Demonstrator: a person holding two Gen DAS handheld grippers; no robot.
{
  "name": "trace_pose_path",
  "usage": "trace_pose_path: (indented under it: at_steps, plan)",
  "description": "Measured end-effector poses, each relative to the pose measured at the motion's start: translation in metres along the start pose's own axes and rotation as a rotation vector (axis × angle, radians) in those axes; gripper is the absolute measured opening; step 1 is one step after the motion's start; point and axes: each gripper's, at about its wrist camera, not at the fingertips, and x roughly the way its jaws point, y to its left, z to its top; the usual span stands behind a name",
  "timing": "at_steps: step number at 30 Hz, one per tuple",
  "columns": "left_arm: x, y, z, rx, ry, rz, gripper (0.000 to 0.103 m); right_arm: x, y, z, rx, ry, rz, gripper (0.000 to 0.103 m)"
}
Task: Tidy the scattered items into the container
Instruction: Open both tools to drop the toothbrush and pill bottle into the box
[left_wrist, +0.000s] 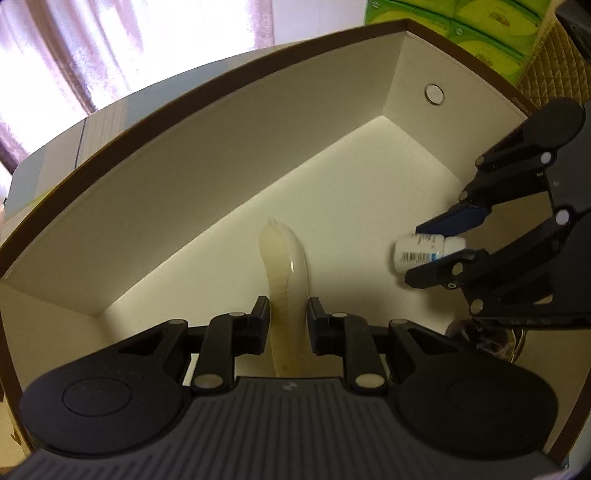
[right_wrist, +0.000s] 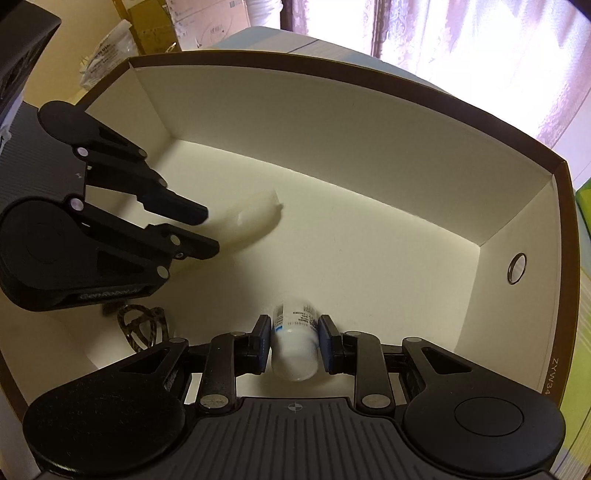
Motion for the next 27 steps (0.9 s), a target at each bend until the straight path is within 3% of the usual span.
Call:
trace_pose_path:
  at_steps: [7, 9, 10, 11, 15, 17, 19, 27]
  plan:
    - [-0.010, 0.006, 0.000, -0.034, -0.002, -0.007, 0.019, -0.001, 0.003, -0.004, 0.025, -0.003, 0.025, 0.030]
    - [-0.013, 0.008, -0.001, -0.044, 0.003, -0.004, 0.024, -0.003, 0.006, -0.003, 0.022, -0.007, 0.020, 0.056]
    - [-0.013, 0.008, -0.002, -0.049, 0.005, 0.001, 0.030, -0.006, 0.008, -0.005, 0.019, -0.026, 0.002, 0.093]
    - [-0.014, 0.007, -0.002, -0.052, 0.007, 0.005, 0.035, -0.010, 0.009, -0.007, 0.012, -0.053, -0.006, 0.100]
    - [-0.017, 0.009, -0.006, -0.074, 0.017, 0.016, 0.047, -0.021, 0.014, -0.008, 0.005, -0.054, 0.017, 0.100]
    - [-0.019, 0.009, -0.006, -0.084, 0.023, 0.026, 0.063, -0.022, 0.018, -0.010, -0.013, -0.033, 0.034, 0.100]
    - [-0.023, 0.008, -0.007, -0.096, 0.020, 0.028, 0.070, -0.026, 0.022, -0.014, -0.028, -0.034, 0.034, 0.100]
    - [-0.050, -0.004, -0.011, -0.109, -0.026, 0.042, 0.081, -0.048, 0.033, -0.028, -0.011, -0.092, 0.047, 0.100]
